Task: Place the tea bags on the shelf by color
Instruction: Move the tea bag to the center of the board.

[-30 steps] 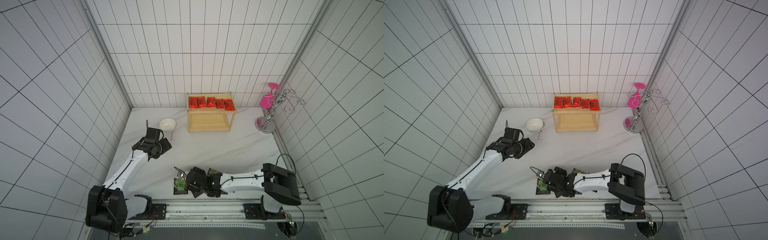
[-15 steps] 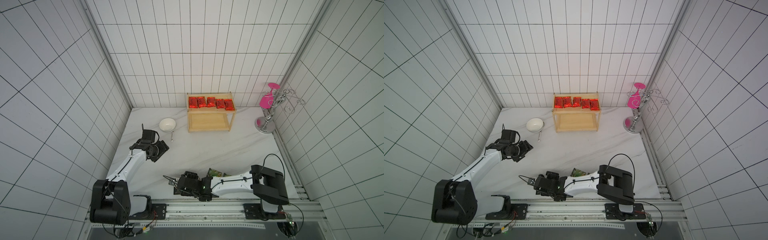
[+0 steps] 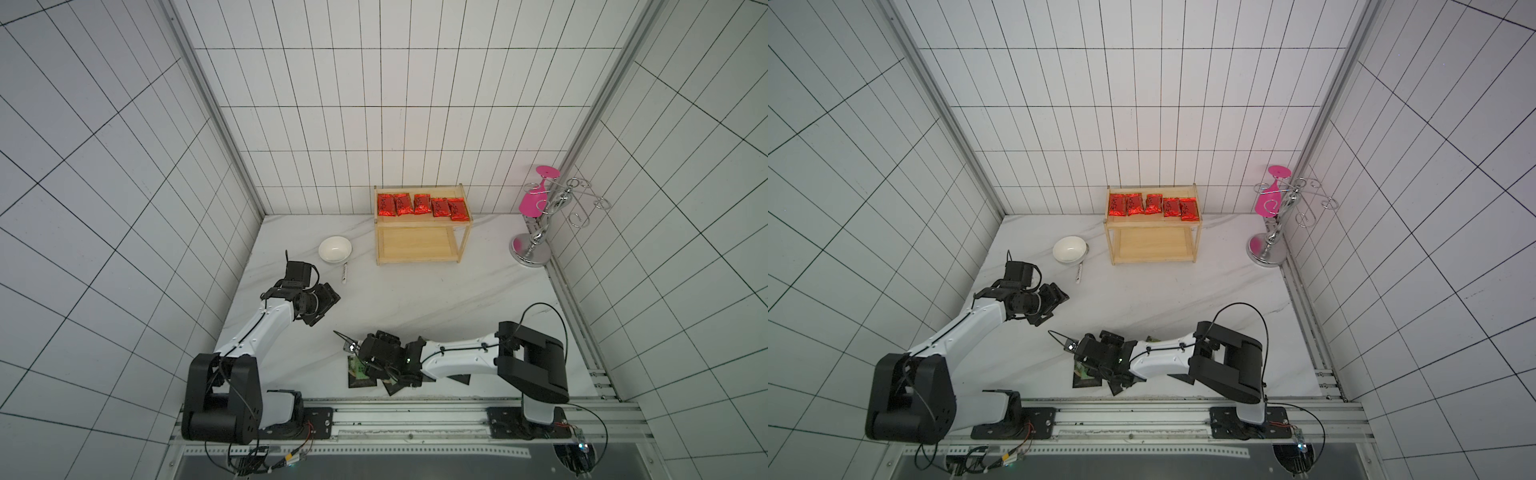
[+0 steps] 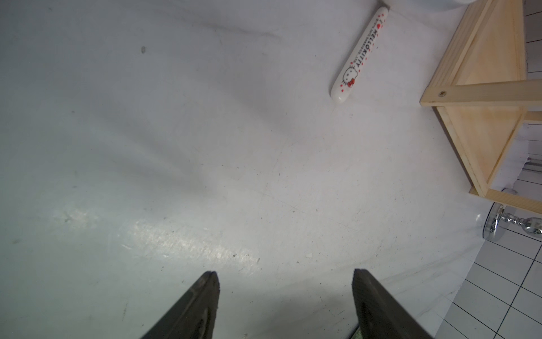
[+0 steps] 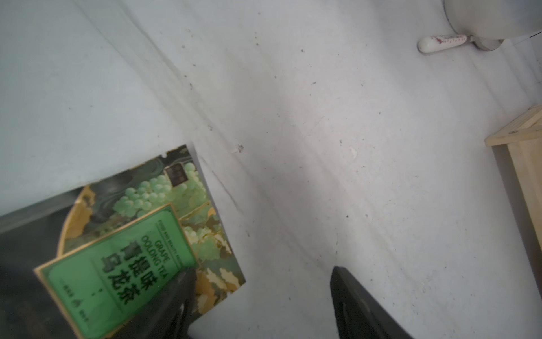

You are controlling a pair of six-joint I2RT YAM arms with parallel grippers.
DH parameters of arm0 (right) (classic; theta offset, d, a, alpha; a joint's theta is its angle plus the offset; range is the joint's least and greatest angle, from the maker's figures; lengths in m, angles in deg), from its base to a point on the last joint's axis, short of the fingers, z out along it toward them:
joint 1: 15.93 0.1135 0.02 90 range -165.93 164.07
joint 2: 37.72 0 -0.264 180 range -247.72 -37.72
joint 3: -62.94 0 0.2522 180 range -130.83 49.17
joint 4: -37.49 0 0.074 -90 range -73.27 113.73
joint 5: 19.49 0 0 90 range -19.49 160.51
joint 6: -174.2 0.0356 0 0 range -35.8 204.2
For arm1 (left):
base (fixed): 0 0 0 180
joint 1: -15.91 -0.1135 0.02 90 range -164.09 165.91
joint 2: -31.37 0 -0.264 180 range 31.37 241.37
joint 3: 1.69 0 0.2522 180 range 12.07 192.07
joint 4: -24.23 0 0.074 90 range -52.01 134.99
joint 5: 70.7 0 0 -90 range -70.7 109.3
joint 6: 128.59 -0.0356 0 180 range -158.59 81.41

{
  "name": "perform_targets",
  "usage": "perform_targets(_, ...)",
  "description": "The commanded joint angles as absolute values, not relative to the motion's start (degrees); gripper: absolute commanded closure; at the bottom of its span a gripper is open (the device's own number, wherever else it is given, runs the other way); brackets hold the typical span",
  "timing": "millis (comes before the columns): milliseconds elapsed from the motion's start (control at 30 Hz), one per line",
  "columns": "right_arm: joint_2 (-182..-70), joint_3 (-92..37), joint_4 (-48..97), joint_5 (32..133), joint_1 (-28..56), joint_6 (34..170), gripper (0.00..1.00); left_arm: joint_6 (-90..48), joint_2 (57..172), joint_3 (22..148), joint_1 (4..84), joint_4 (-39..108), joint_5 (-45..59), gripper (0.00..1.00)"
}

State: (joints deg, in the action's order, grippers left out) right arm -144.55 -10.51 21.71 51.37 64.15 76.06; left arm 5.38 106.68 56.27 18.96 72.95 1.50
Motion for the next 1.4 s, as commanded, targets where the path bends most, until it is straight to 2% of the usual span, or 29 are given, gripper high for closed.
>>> perform_targets(0, -145.5, -10.1, 22.5, 52.6, 62.7, 77.7, 0.24, 5.0, 105.4, 55.1, 18.1, 72.4, 0.9, 0.24)
perform_targets(267, -147.5, -10.2, 23.3, 54.3, 58.6, 79.6, 0.24, 4.4, 103.6, 52.8, 16.4, 72.8, 0.3, 0.24)
perform_targets(400, -142.7, -10.0, 23.6, 56.6, 57.9, 79.4, 0.24, 3.7, 103.6, 52.9, 15.3, 73.0, 0.1, 0.24)
perform_targets(667, -136.6, -8.3, 23.0, 58.1, 63.4, 78.9, 0.19, 3.3, 103.6, 53.5, 14.5, 73.4, -0.9, 0.24)
perform_targets(867, -138.5, -5.8, 21.5, 53.9, 67.9, 78.1, 0.08, 3.1, 103.1, 52.6, 14.5, 73.3, -1.9, 0.24)
perform_targets(1200, -144.2, -7.3, 21.1, 52.5, 68.0, 77.3, 0.08, 3.2, 102.6, 51.2, 14.5, 73.1, -3.6, 0.24)
perform_targets(1367, -145.6, -6.5, 21.9, 53.5, 64.9, 78.2, 0.09, 3.5, 102.2, 49.8, 14.5, 72.5, -4.2, 0.24)
